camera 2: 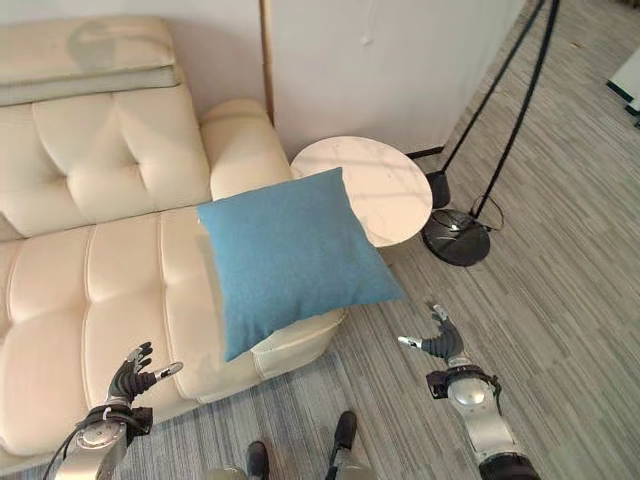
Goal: Pick up all the scattered cushions and arrange them neatly on the sofa.
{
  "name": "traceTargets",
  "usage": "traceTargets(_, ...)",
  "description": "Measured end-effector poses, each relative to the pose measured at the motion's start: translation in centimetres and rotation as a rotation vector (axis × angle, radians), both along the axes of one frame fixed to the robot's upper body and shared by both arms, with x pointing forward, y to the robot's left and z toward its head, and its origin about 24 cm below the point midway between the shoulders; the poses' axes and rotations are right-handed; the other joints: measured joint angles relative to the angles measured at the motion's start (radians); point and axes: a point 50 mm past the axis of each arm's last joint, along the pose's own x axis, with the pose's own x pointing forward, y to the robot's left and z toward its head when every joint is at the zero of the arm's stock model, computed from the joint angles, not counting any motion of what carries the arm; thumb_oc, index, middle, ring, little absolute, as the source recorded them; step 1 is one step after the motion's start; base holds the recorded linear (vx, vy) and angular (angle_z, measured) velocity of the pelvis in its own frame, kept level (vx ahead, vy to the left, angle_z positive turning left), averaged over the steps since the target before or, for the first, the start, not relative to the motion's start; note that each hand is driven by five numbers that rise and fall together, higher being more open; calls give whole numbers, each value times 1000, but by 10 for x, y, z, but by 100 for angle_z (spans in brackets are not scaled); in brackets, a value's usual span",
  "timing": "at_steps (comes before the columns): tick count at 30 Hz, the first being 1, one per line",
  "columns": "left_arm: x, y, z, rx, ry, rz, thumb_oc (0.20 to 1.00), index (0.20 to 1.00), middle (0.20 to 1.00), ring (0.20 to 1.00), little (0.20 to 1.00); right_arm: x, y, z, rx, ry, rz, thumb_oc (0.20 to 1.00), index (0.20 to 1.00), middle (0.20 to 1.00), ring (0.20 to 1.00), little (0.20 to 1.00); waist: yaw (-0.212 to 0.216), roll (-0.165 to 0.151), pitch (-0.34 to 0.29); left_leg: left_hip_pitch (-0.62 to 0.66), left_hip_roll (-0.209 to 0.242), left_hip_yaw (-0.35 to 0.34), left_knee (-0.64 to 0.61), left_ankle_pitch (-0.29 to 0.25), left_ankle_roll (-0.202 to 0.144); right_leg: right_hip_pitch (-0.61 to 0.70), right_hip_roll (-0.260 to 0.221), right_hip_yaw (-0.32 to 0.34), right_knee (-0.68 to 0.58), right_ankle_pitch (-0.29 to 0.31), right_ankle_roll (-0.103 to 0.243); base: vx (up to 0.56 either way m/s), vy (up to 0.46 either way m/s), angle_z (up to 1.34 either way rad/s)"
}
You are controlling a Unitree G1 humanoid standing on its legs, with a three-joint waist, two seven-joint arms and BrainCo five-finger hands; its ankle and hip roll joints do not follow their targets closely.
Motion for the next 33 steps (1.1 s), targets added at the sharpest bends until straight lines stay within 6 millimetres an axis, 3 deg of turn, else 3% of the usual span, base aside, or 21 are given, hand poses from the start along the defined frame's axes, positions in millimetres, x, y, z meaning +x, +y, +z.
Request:
traceTargets(1,9,0,6,-16,-38,22,1000,1000,1000,1000,1000,14,3,13,-26,-40,28,1000,1000,1000,1000,1000,2,-6,4,-38,0,-1,16,0,0,-27,0,4,-2,11,-4,0,0,0)
traceTargets(4,27,-5,13,-39,-86,37,1000,1000,1000,1000,1000,34,10,25,-57,-62,54,1000,1000,1000,1000,1000,6,-15,9,-55,-2,-2,14,9,1,-36,0,14,-20,27,-4,3,-6,1)
traceTargets(7,48,-13,26,-39,-149,7,1000,1000,1000,1000,1000,48,13,25,-94,-32,69,1000,1000,1000,1000,1000,1,-33,18,-98,-2,-12,18,22,0,-73,-1,27,-20,27,8,-21,-45,11)
traceTargets(11,84,-31,41,-31,-187,-71,1000,1000,1000,1000,1000,75,20,37,-129,-11,76,1000,1000,1000,1000,1000,1,-52,53,-169,1,-25,18,54,-6,-135,2,29,-20,46,-3,-66,-73,13)
traceTargets(12,104,-40,53,-26,-210,-104,1000,1000,1000,1000,1000,94,26,55,-153,-35,84,1000,1000,1000,1000,1000,-1,-51,71,-206,2,-31,18,66,-8,-167,2,29,-20,54,-4,-69,-66,16)
traceTargets(15,136,-52,83,-22,-294,-134,1000,1000,1000,1000,1000,121,42,96,-135,-125,77,1000,1000,1000,1000,1000,-8,-46,131,-234,8,-51,13,91,-17,-189,9,26,-20,66,-14,-79,-82,19)
traceTargets(16,159,-62,102,-5,-305,-153,1000,1000,1000,1000,1000,137,52,116,-166,-136,74,1000,1000,1000,1000,1000,-10,-46,132,-278,15,-60,20,97,-24,-224,14,24,-20,68,-16,-80,-77,18)
traceTargets(21,202,-97,176,63,-476,-243,1000,1000,1000,1000,1000,158,83,176,-272,-249,122,1000,1000,1000,1000,1000,-15,-36,167,-370,36,-90,23,129,-46,-300,40,21,-20,79,-29,-59,-39,13)
traceTargets(25,204,-99,177,43,-477,-234,1000,1000,1000,1000,1000,159,88,179,-295,-255,142,1000,1000,1000,1000,1000,-20,-17,181,-379,50,-105,19,133,-53,-305,55,27,-20,78,-31,-9,-4,4)
traceTargets(26,204,-100,177,36,-475,-233,1000,1000,1000,1000,1000,159,89,178,-302,-253,147,755,755,755,755,755,-20,-17,181,-379,51,-105,18,134,-54,-305,56,27,-20,78,-32,0,0,0)
traceTargets(27,204,-99,177,37,-476,-230,906,906,906,906,906,159,89,177,-306,-251,147,341,341,341,341,341,-20,-17,181,-379,52,-105,18,134,-55,-305,57,27,-20,78,-32,0,0,0)
traceTargets(28,203,-104,175,26,-474,-235,200,200,200,200,200,158,91,176,-298,-251,152,200,200,200,200,200,-20,-17,181,-376,52,-105,18,135,-56,-302,57,28,-20,79,-34,0,0,0)
traceTargets(33,203,-106,174,13,-478,-206,200,200,200,200,200,153,98,163,-207,-250,168,200,200,200,200,200,-20,-16,180,-352,49,-106,17,136,-57,-278,55,29,-20,79,-35,0,0,0)
